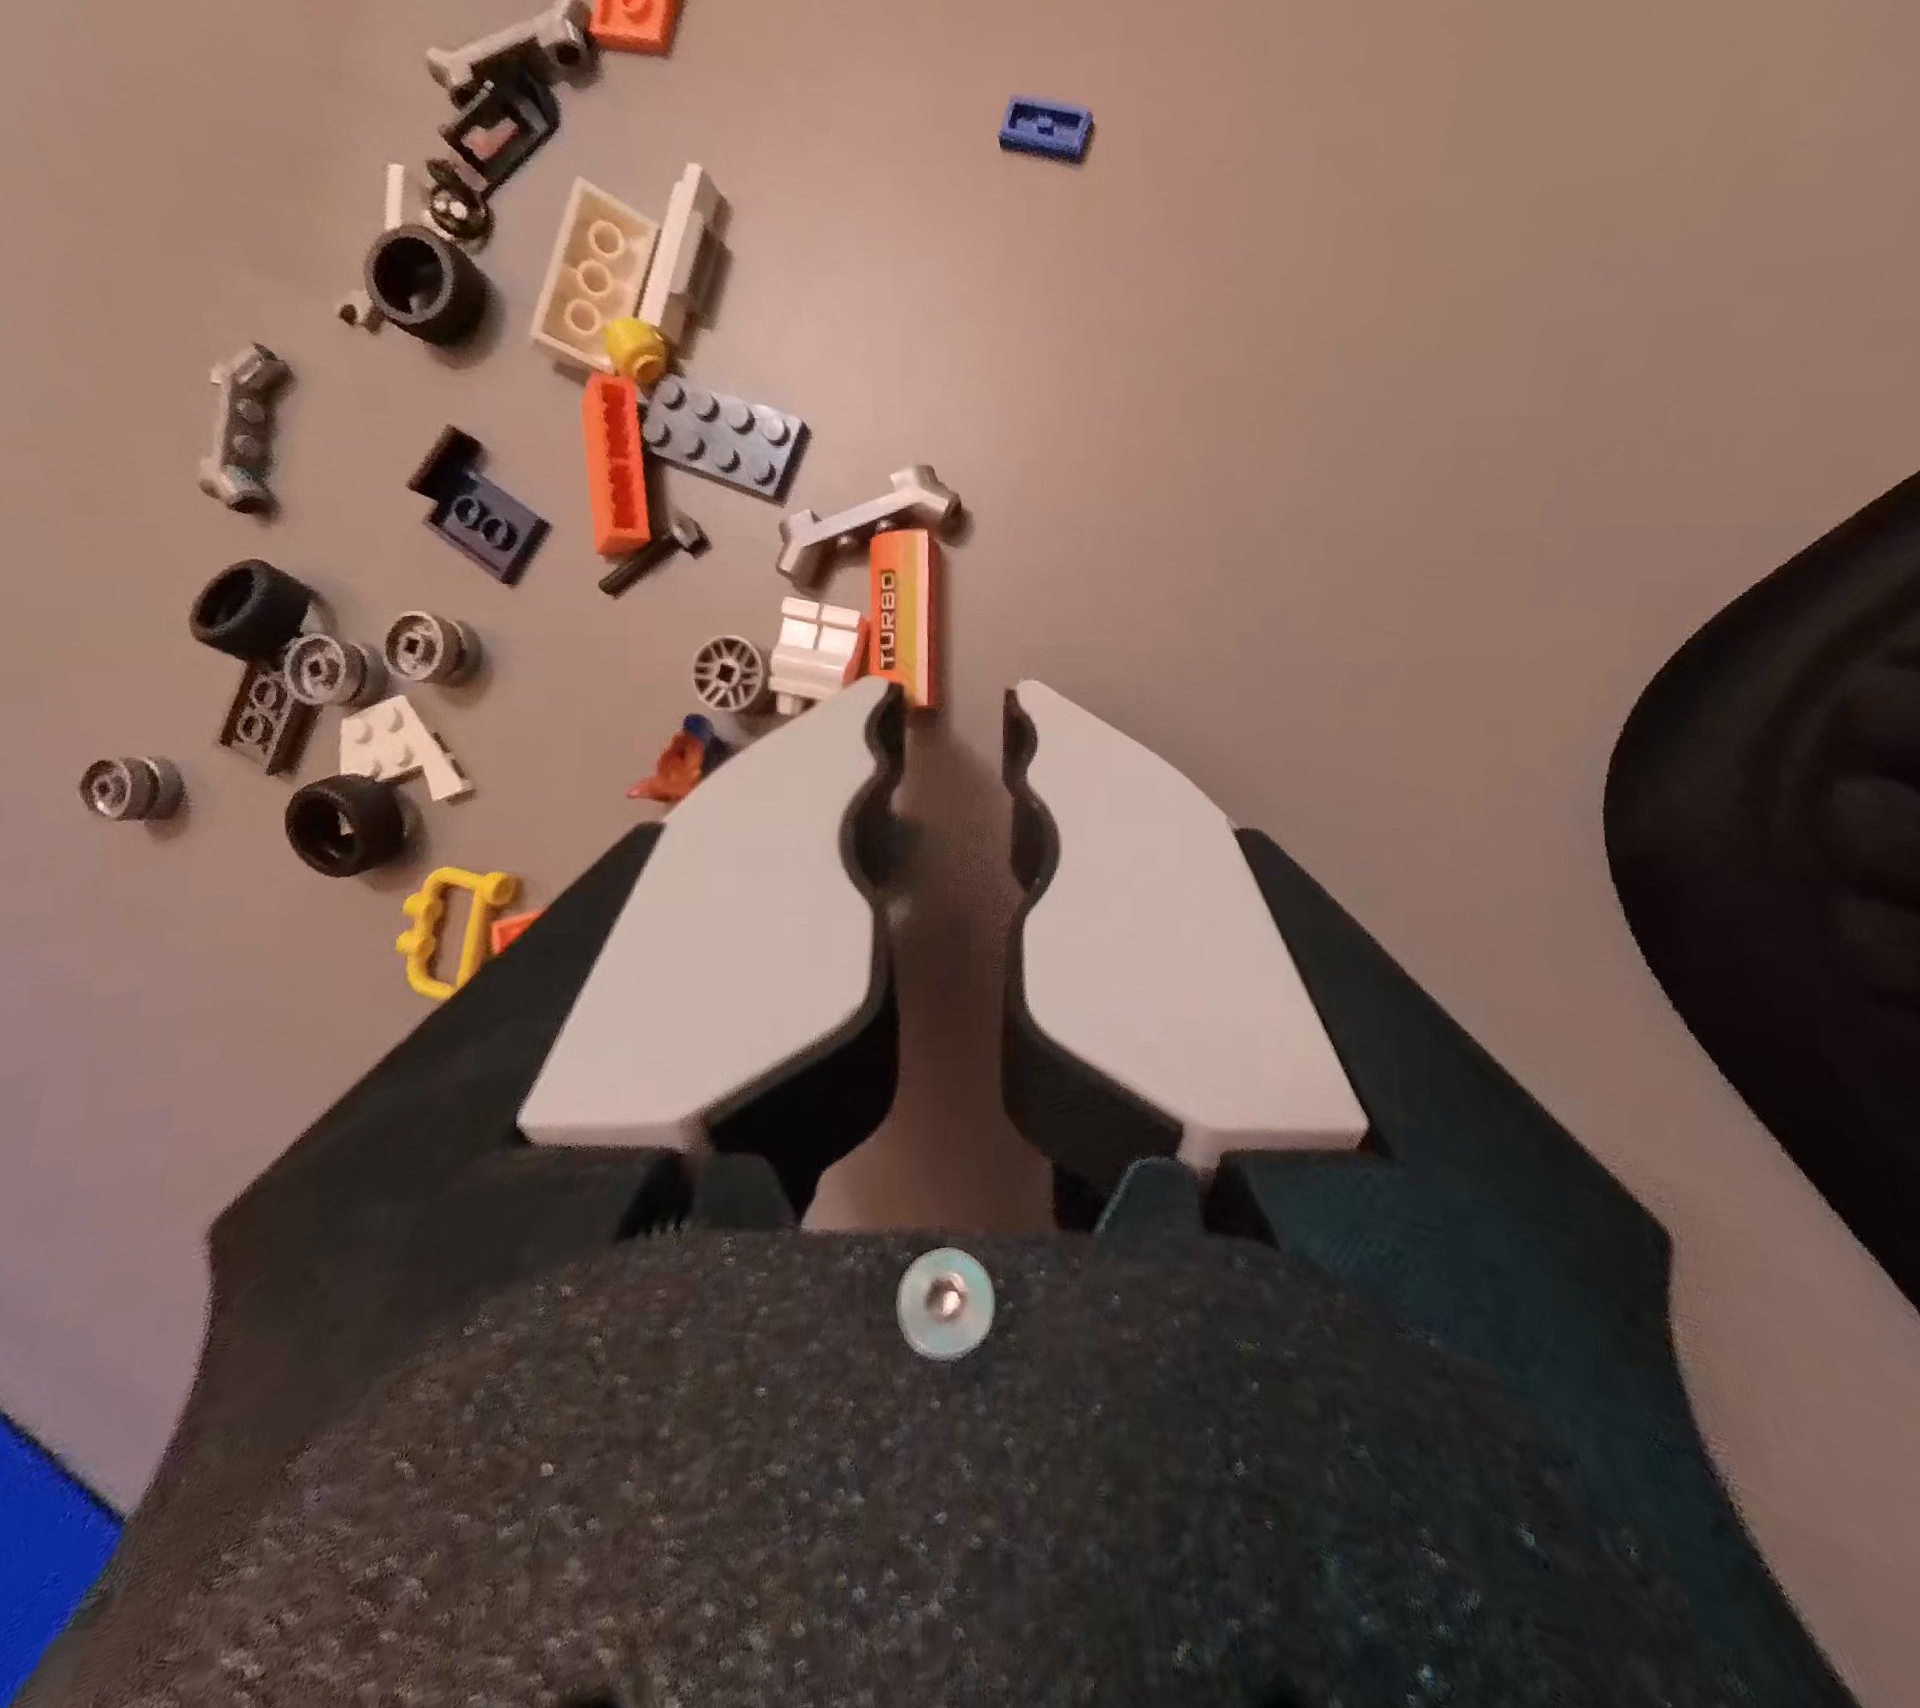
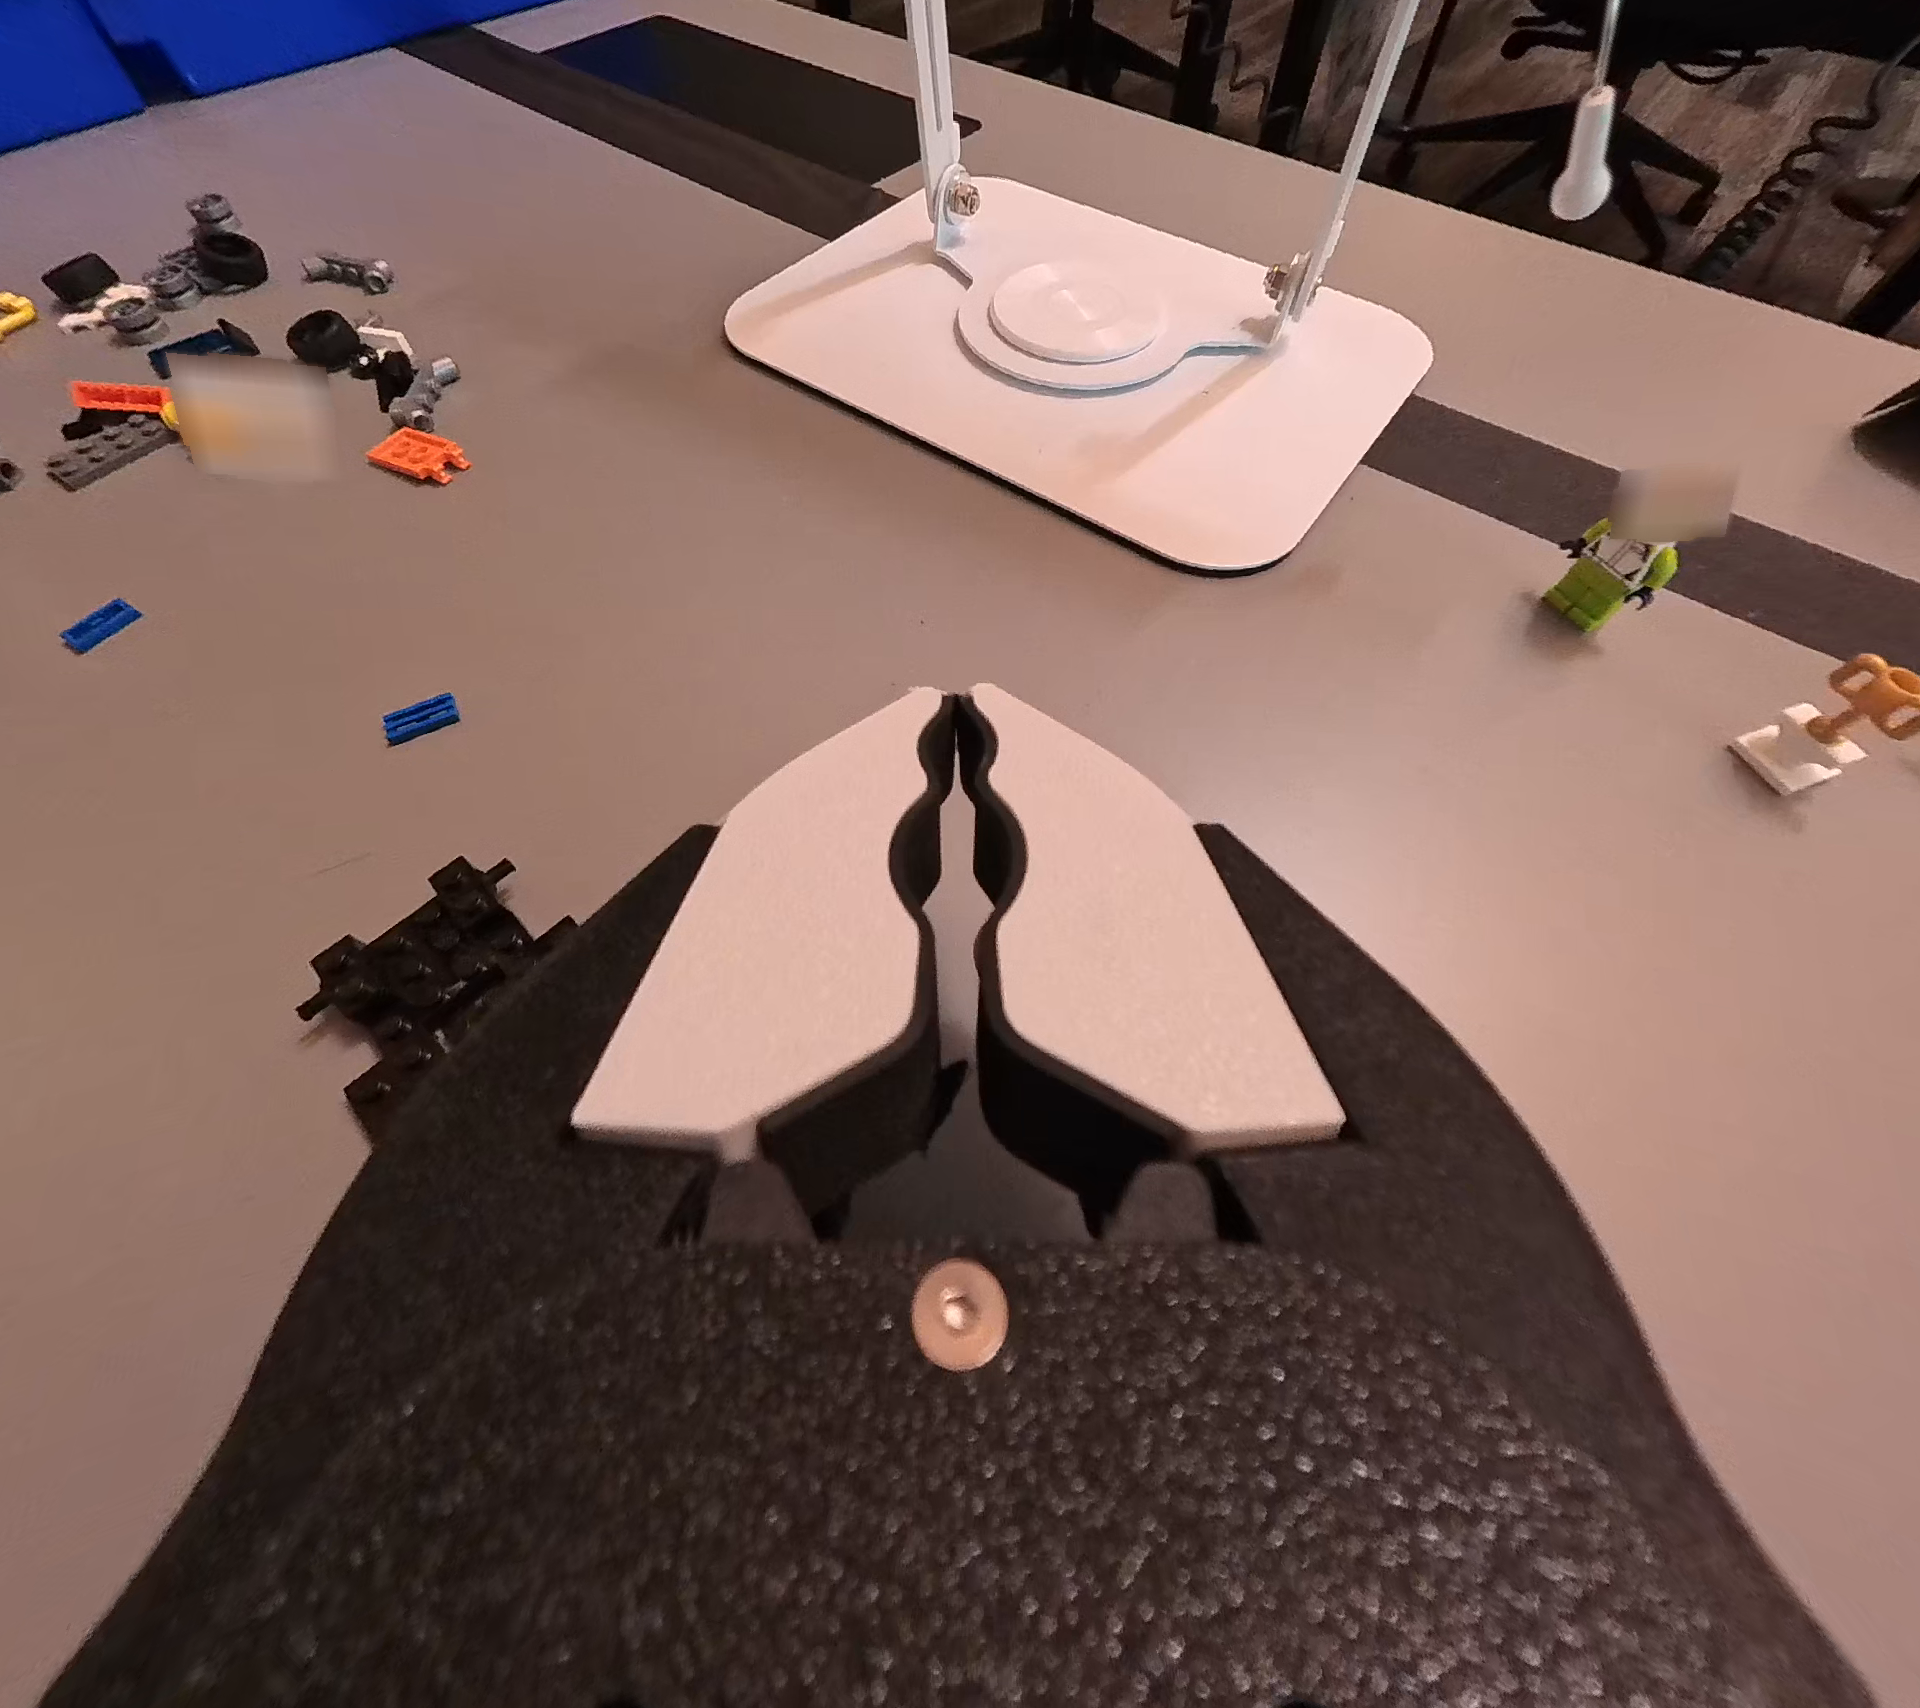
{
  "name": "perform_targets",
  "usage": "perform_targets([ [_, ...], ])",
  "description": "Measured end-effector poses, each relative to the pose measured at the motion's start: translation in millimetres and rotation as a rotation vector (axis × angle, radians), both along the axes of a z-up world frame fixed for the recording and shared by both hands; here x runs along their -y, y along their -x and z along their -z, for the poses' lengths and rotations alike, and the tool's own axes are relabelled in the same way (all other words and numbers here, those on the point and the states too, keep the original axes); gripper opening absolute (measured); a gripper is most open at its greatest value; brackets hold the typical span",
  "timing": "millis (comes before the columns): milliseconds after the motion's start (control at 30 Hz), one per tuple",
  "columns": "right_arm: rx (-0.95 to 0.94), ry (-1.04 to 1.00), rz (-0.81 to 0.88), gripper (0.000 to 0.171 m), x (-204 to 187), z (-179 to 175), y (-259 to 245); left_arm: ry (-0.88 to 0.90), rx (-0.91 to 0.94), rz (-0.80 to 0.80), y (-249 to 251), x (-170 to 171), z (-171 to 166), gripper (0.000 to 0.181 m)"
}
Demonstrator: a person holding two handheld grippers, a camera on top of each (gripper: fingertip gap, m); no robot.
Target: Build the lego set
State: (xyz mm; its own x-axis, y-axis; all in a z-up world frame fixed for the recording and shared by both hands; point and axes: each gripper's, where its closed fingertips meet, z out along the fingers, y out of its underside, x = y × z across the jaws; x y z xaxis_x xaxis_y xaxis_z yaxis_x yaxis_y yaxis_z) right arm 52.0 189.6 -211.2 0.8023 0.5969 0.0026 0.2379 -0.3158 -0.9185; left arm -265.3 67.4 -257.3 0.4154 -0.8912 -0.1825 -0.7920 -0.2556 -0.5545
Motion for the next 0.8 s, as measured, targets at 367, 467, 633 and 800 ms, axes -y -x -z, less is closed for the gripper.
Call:
perform_targets([
  [367,0.004,0.013,-0.011,0.0,1.2,3.9,3.3,-0.048,0.014,-0.097,21.6,11.0,-6.8,0.009],
  [467,0.006,0.009,-0.009,0.0,1.4,3.0,3.0,-0.082,0.033,-0.144,27.8,-1.5,-12.1,0.019],
  [633,0.011,0.011,-0.011,0.0,1.6,4.0,3.5,-0.083,0.081,-0.159,22.0,-23.7,-11.3,0.032],
  [800,0.012,0.012,-0.008,0.0,1.3,4.0,2.5,-0.029,0.037,-0.139,18.3,-34.5,-1.3,0.023],
])
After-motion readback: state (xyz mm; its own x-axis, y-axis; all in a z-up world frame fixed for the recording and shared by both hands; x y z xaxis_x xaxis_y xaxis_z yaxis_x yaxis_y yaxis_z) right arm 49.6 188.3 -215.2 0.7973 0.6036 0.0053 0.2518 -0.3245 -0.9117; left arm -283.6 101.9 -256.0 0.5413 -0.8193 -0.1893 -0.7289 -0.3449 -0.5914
